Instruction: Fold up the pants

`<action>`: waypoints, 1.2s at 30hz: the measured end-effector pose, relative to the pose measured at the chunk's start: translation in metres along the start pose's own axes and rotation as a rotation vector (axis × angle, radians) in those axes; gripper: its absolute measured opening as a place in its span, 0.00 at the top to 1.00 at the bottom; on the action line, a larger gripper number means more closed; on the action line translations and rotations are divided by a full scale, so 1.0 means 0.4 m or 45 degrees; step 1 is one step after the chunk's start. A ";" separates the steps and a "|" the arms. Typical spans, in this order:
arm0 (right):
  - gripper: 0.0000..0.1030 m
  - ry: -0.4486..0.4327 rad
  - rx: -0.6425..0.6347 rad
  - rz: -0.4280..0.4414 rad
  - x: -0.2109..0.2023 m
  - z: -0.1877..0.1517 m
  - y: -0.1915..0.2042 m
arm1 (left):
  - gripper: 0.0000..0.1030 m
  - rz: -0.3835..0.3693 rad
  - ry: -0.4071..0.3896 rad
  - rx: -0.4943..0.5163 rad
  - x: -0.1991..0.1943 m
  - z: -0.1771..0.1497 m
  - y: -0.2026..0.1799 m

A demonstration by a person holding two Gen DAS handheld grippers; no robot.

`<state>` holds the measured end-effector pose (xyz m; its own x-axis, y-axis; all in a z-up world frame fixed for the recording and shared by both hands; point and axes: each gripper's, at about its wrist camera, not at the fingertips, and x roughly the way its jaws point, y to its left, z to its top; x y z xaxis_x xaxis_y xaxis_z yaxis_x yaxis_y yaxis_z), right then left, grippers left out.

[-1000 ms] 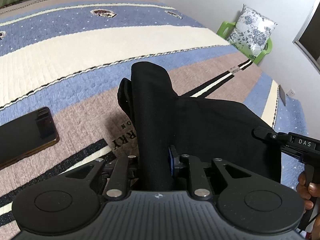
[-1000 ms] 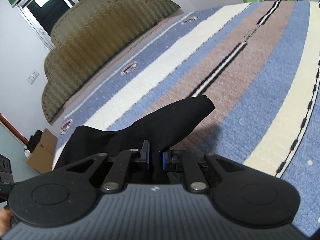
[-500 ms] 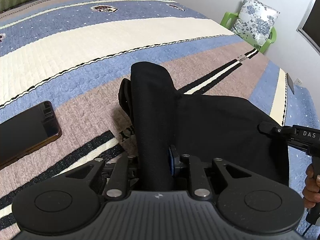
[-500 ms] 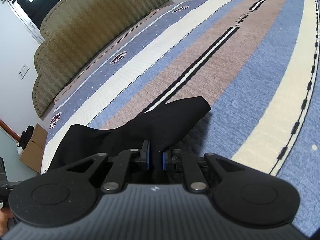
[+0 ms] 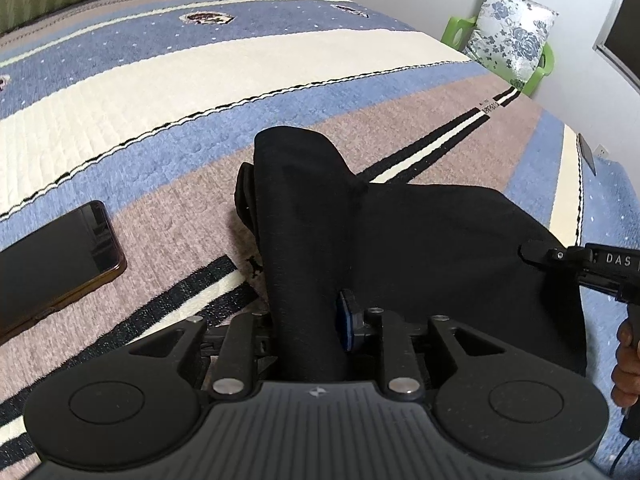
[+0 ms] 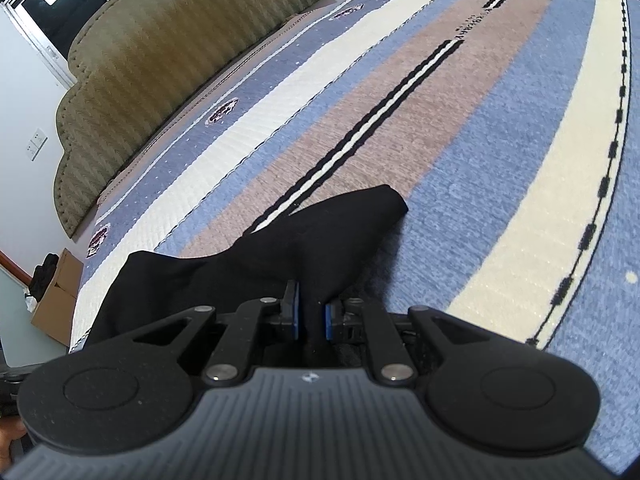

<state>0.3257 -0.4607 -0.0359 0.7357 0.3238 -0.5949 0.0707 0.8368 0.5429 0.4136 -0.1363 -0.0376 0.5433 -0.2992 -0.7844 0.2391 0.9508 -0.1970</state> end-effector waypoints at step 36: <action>0.84 0.007 0.022 -0.041 0.009 -0.038 -0.017 | 0.65 0.039 -0.044 0.030 -0.011 -0.027 0.011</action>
<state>0.3177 -0.4584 -0.0508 0.7293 0.2991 -0.6154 0.1060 0.8392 0.5334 0.4035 -0.1299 -0.0413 0.5778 -0.2729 -0.7692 0.2408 0.9575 -0.1589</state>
